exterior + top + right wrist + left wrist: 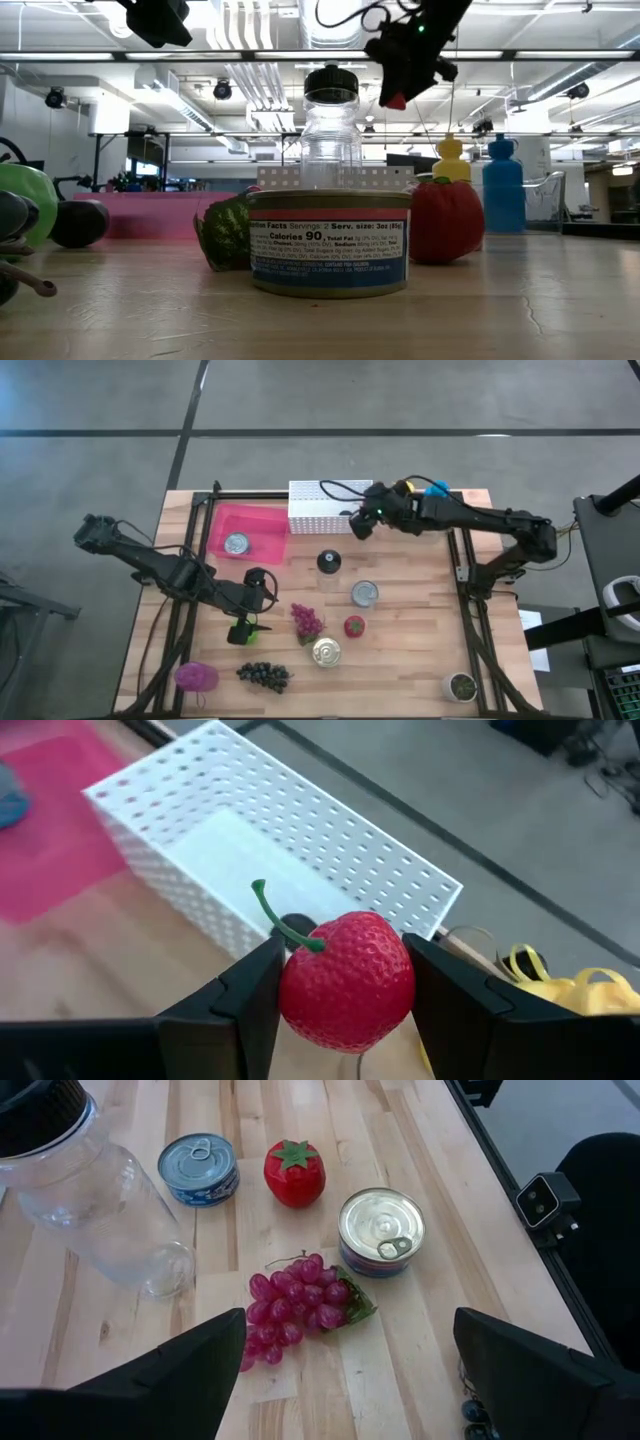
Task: Pick & Place Food Item
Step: Put the red strawberry into the white bin
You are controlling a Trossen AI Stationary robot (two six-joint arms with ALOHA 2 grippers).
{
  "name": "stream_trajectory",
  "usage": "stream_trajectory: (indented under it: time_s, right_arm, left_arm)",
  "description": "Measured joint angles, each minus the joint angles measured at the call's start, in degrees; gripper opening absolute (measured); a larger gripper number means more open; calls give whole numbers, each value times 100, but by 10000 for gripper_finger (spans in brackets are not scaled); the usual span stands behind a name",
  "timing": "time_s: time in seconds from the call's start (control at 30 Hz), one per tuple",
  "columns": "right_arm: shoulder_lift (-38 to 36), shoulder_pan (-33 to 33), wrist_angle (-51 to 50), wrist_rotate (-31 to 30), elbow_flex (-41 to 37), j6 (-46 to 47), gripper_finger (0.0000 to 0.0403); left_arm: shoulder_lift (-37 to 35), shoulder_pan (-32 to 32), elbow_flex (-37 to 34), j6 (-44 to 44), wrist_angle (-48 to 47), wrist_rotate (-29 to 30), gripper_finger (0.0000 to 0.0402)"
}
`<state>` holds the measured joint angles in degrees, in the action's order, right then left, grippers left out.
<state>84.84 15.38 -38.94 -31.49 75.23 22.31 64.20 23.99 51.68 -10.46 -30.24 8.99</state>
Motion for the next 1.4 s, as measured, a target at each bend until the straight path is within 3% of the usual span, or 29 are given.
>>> stream_trajectory:
  time_s: [0.33,0.5,0.67,1.4]
  right_arm:
    - [829,294,52,70,409,-45,182]
    - [1170,540,63,601,648,-46,182]
    - [1440,665,80,743,817,-44,182]
    - [1556,863,259,752,631,-44,183]
  left_arm:
    - [2,0,-37,4,-15,0,358]
    - [2,0,-35,2,-13,0,363]
    - [2,0,-37,0,-18,0,367]
    - [2,1,-46,-46,-71,0,360]
